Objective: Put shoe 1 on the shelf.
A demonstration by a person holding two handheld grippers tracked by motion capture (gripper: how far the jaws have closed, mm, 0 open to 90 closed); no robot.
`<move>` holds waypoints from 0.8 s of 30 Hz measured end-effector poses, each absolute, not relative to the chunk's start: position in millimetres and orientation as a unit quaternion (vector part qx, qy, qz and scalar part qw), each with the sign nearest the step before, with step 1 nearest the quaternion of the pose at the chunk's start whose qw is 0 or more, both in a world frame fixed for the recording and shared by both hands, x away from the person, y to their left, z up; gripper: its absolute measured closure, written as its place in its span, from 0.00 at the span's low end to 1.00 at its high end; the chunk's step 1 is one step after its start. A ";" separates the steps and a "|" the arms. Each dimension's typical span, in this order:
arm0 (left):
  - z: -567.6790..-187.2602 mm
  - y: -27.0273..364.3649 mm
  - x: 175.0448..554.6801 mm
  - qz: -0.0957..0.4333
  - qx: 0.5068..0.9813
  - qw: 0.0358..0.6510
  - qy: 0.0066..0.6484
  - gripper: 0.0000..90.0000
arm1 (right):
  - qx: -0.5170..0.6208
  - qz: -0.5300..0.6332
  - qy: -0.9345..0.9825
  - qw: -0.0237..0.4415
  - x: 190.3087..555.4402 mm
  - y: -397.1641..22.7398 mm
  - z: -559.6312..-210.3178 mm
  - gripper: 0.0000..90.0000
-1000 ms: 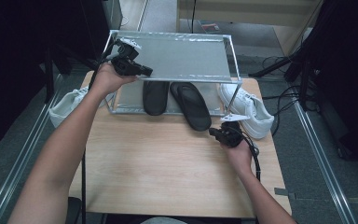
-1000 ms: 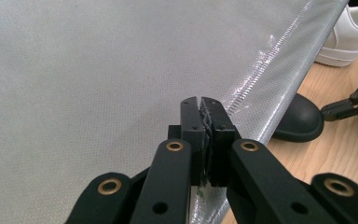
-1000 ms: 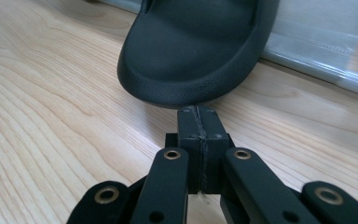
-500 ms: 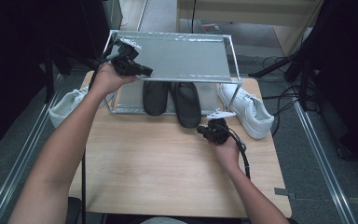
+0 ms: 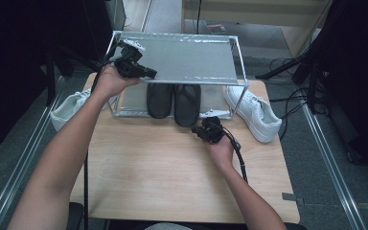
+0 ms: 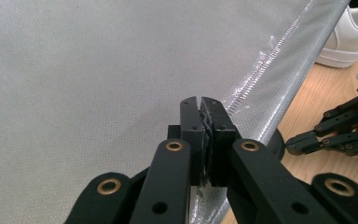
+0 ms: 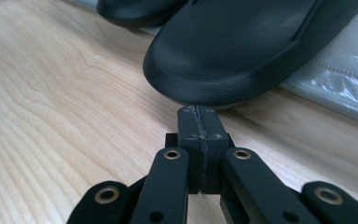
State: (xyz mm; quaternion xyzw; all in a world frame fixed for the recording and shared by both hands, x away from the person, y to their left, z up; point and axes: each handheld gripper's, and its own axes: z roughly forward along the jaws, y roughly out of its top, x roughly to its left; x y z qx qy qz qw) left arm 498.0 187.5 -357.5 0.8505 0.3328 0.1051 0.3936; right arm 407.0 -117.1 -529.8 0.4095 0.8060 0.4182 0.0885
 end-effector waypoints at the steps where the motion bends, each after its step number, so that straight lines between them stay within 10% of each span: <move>1: -357.5 187.5 497.9 0.106 0.850 0.394 0.333 0.98 | 0.413 0.416 0.805 0.088 408.3 -114.8 -529.7 1.00; 24: -358.6 186.7 494.1 0.123 0.846 0.396 0.334 0.96 | 0.418 0.428 0.799 0.067 420.5 -107.7 -521.2 0.94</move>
